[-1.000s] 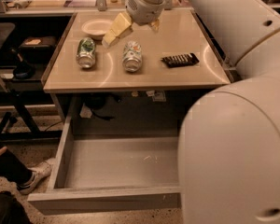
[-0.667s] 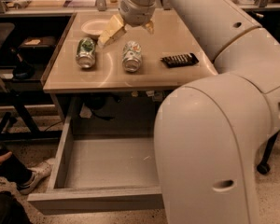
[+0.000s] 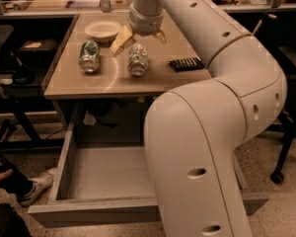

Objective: Place 7up can into top drawer

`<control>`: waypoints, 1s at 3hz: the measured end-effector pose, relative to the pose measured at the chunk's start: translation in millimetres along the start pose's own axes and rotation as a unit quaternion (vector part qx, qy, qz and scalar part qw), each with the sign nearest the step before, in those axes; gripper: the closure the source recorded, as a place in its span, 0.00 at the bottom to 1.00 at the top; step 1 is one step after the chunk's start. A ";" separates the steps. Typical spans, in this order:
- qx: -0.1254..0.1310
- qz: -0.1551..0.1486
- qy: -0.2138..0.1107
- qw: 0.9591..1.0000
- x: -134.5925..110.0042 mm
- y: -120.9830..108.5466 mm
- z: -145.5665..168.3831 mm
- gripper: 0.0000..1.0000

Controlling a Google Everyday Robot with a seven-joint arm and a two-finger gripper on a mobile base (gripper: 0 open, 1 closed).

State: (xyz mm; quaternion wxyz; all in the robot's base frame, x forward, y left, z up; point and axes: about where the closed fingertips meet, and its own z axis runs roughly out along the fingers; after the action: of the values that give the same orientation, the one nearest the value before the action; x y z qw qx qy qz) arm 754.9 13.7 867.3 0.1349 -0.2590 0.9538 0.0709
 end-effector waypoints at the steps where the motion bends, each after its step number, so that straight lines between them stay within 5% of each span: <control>1: 0.009 0.010 0.017 1.000 -2.0 -3.6 16.7 0.00; 3: 0.012 0.008 0.040 0.999 -7.8 3.7 41.6 0.00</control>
Offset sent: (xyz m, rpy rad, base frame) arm 0.0140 0.0099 -0.0321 -0.0839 0.0960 -0.0251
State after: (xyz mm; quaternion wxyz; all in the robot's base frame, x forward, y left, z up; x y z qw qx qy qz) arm 768.7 29.1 830.2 0.0995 -0.2523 0.9612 0.0498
